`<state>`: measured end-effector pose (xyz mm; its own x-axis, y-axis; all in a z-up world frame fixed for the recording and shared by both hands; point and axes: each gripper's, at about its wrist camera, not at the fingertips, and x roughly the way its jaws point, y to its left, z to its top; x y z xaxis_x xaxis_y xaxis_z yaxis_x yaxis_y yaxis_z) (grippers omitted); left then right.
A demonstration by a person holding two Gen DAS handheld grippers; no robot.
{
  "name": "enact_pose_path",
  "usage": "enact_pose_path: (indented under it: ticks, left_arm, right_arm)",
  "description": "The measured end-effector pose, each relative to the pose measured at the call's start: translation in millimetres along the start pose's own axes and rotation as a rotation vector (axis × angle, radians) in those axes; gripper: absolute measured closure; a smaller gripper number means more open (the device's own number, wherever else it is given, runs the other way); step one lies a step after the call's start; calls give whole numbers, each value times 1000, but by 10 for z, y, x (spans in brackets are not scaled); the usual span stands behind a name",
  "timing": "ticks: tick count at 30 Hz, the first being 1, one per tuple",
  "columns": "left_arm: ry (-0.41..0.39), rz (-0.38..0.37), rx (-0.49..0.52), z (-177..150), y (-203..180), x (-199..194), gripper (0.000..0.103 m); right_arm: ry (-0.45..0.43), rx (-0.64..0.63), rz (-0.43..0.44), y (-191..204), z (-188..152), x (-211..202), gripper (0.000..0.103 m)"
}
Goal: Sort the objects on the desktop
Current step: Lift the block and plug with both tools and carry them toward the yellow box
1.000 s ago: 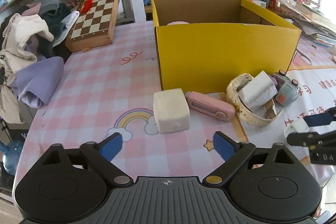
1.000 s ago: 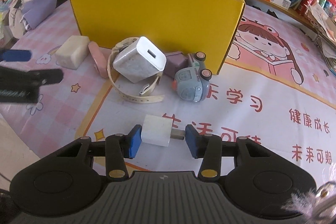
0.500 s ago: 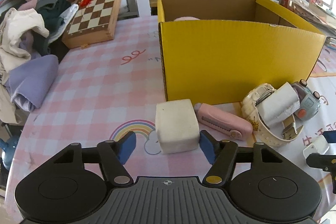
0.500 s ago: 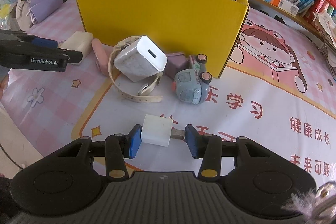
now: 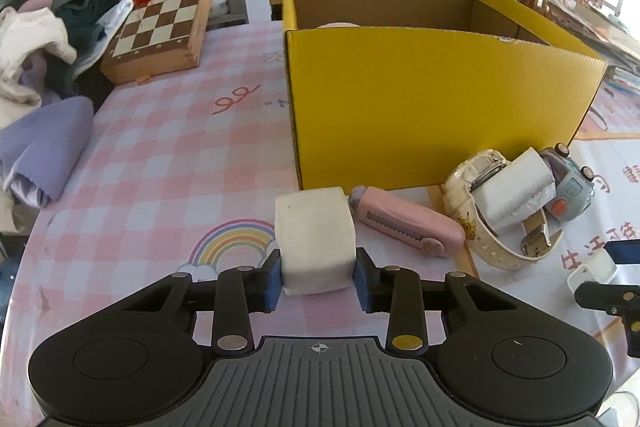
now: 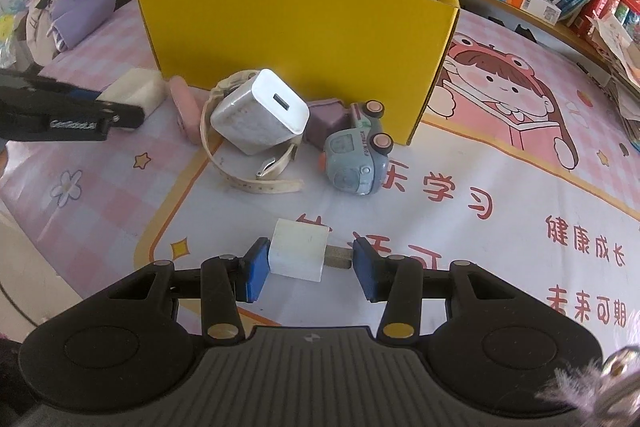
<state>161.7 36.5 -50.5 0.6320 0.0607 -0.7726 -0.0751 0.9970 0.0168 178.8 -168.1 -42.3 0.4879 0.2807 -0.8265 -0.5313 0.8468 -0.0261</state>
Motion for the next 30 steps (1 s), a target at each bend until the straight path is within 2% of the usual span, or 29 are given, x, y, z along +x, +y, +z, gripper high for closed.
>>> enact_pose_path:
  ticks: [10, 30]
  left_arm:
    - [-43, -21, -2, -57, 38, -269, 70]
    - [-145, -46, 36, -166, 119, -720, 72]
  right_arm:
    - [-11, 1, 1, 100, -17, -69, 60]
    - [-99, 18, -10, 292, 65, -352, 60]
